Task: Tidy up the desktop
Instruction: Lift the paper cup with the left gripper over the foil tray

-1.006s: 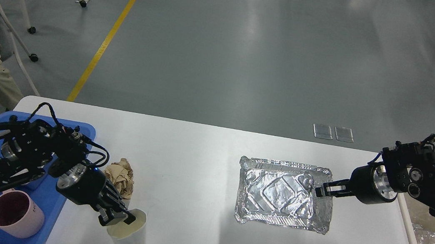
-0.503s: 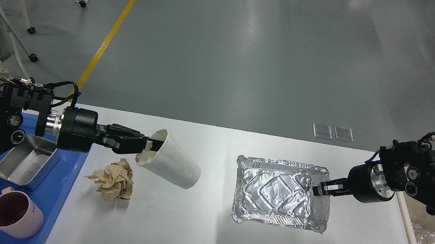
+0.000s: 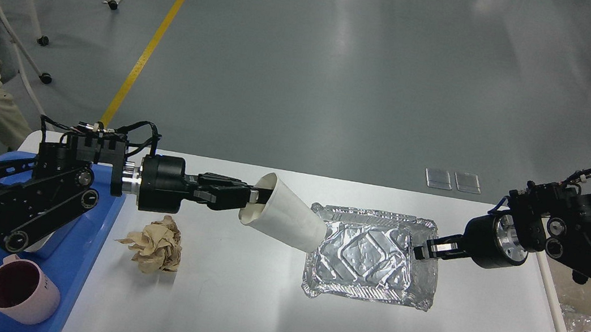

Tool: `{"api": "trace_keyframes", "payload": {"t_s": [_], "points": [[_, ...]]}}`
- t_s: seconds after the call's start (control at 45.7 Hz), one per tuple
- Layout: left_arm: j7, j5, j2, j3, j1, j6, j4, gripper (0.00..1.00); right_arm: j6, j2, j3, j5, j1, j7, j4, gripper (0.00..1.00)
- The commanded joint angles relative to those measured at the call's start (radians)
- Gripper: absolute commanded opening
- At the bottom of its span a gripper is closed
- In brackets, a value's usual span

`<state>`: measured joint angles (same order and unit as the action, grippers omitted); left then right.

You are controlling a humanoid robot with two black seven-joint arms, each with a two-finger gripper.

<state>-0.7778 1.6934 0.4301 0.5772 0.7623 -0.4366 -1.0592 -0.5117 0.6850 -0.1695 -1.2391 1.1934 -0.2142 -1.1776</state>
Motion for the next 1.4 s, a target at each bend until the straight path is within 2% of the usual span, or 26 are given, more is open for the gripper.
{"api": "trace_keyframes", "payload": {"t_s": [0.0, 0.263, 0.612, 0.941, 1.181, 1.378], "points": [[0.0, 0.008, -0.06, 0.001, 0.008, 0.007, 0.056, 0.05, -0.001, 0.002, -0.002, 0.003, 0.006, -0.001, -0.002, 0.0], [0.014, 0.014, -0.183, 0.0, 0.028, 0.018, 0.107, 0.06, -0.002, 0.002, -0.002, 0.003, 0.012, -0.001, -0.01, 0.0], [0.075, 0.078, -0.248, -0.03, 0.078, 0.035, 0.246, 0.07, -0.004, 0.01, -0.005, 0.003, 0.021, -0.001, -0.033, 0.0], [0.098, 0.08, -0.255, -0.092, 0.109, 0.039, 0.271, 0.11, -0.005, 0.022, -0.005, 0.003, 0.031, -0.001, -0.045, 0.0], [0.123, 0.08, -0.255, -0.119, 0.123, 0.038, 0.282, 0.26, -0.007, 0.034, -0.004, 0.003, 0.034, -0.001, -0.053, 0.0], [0.124, 0.078, -0.254, -0.125, 0.121, 0.038, 0.282, 0.37, -0.014, 0.053, -0.007, 0.003, 0.048, -0.001, -0.066, 0.0]]}}
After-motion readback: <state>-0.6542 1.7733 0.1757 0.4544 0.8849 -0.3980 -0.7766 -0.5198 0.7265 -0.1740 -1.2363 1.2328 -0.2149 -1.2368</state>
